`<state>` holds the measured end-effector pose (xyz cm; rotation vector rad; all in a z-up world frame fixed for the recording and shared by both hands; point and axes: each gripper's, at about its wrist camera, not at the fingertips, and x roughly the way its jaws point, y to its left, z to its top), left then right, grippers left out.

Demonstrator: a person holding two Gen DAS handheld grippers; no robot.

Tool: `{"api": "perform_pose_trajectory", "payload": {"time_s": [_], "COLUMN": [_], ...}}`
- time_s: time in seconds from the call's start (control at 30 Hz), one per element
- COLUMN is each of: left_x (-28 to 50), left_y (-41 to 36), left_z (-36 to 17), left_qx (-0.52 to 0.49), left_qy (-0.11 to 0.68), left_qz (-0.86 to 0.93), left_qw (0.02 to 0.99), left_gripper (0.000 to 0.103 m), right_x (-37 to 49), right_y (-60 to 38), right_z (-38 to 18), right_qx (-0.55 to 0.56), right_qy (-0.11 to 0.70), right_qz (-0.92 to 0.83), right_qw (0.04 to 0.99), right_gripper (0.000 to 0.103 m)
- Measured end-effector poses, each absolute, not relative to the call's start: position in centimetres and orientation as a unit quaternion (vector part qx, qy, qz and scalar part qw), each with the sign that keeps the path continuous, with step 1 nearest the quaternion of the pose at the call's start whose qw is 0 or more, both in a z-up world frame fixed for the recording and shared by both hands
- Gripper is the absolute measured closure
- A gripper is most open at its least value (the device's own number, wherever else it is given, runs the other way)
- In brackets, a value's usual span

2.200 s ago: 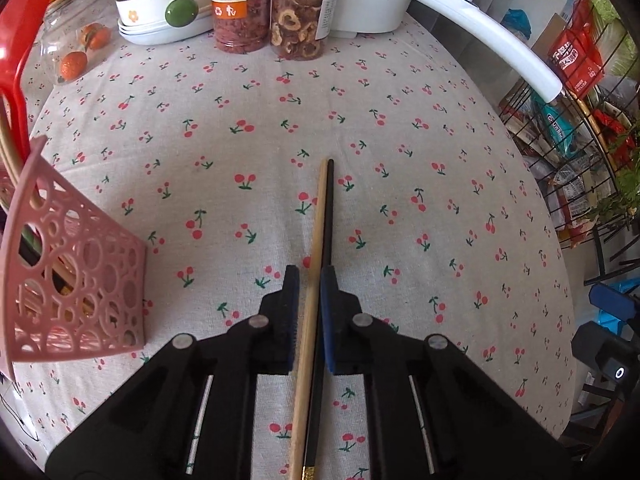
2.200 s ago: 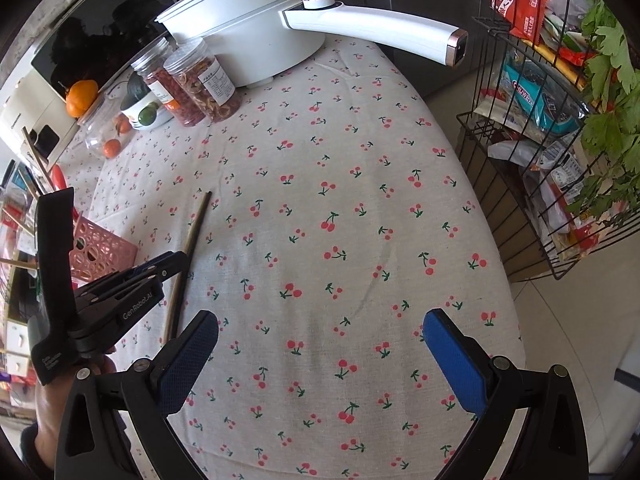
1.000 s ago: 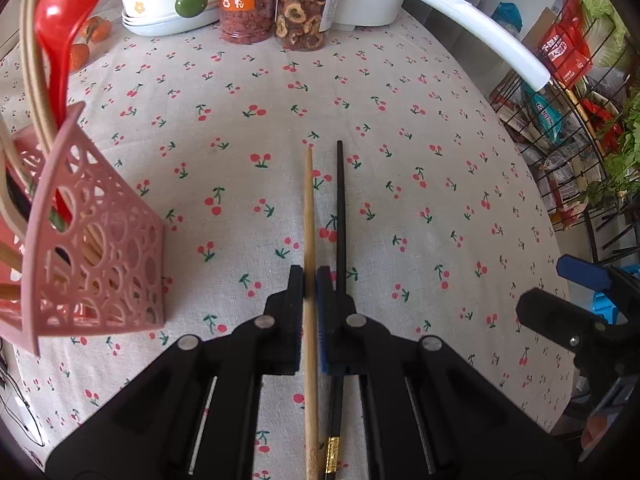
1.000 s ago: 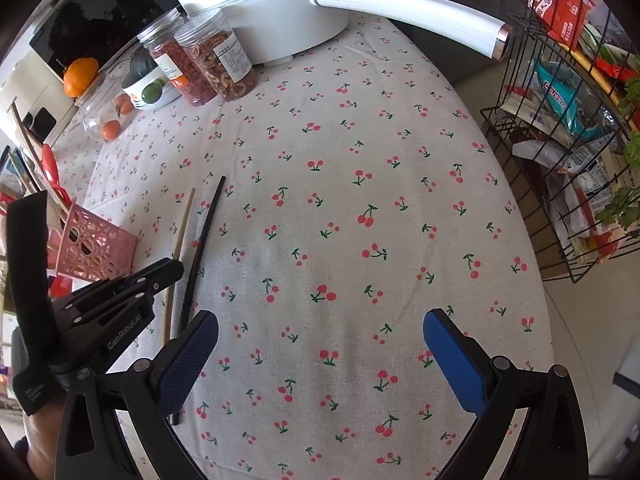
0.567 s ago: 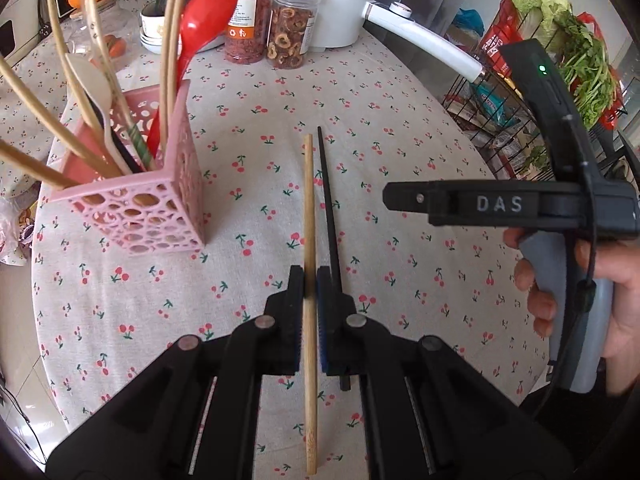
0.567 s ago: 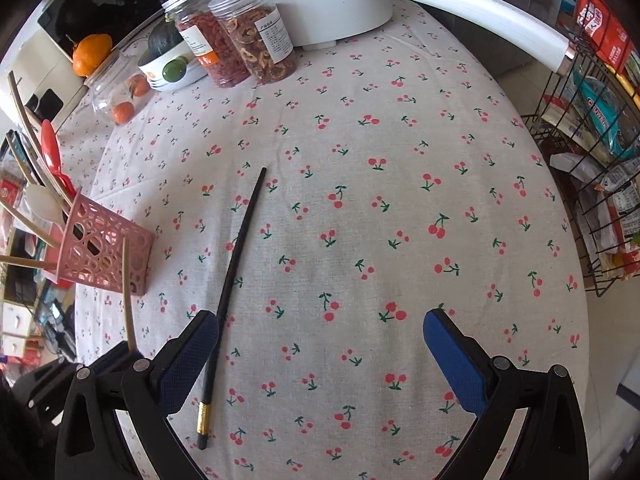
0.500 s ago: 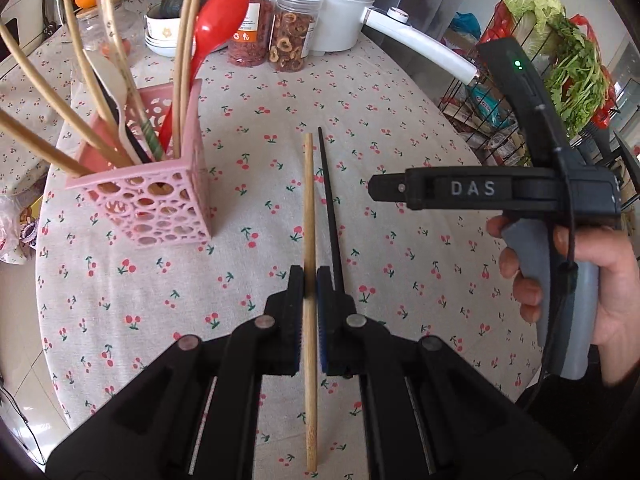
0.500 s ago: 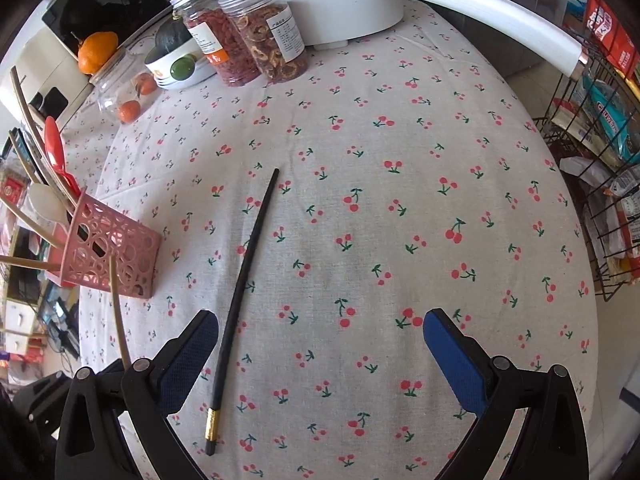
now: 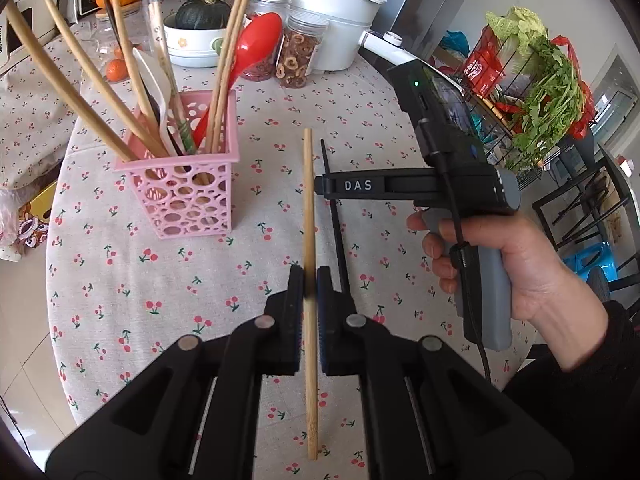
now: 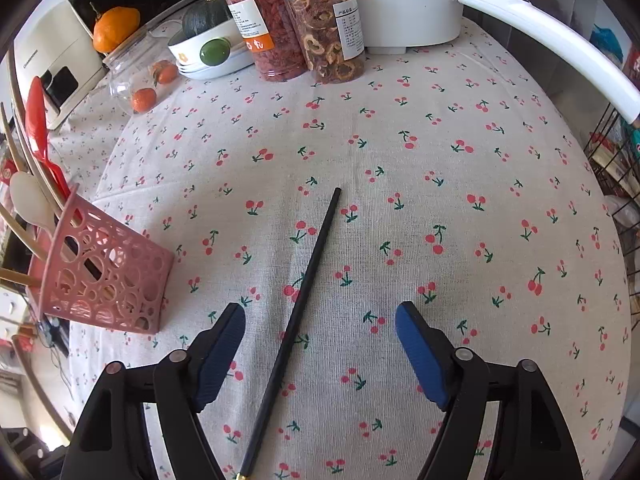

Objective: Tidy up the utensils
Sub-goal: 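Lift the wooden chopstick with the left gripper while the right gripper grasps the black gold-tipped chopstick, then drop the wooden chopstick into the holder with the left gripper while the right lifts the black chopstick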

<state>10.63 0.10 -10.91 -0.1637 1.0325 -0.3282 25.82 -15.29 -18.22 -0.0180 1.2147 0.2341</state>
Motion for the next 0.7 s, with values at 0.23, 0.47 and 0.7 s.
{"api": "perform_pose_trajectory", "payload": {"time_s": [0.23, 0.47, 0.7], "left_x": [9.9, 9.5, 8.6], "left_y": [1.3, 2.2, 3.0], "left_z": [-10.6, -10.5, -9.6], "left_qx": [-0.087, -0.094, -0.098], "left_qy": [0.488, 0.485, 0.468], "left_qz": [-0.155, -0.152, -0.149], "left_qw": [0.854, 0.856, 0.866], "left_gripper": [0.096, 0.096, 0.096], "right_x": [25.1, 23.7, 21.6], "right_y": [-14.1, -14.1, -15.6], "right_z": [-18.4, -18.3, -17.1], "right_qx": [-0.083, -0.080, -0.036], "right_qy": [0.548, 0.555, 0.546], "right_qz": [0.090, 0.119, 0.145], "right_qw": [0.828, 0.819, 0.824], "right_gripper": [0.061, 0.091, 0.097]}}
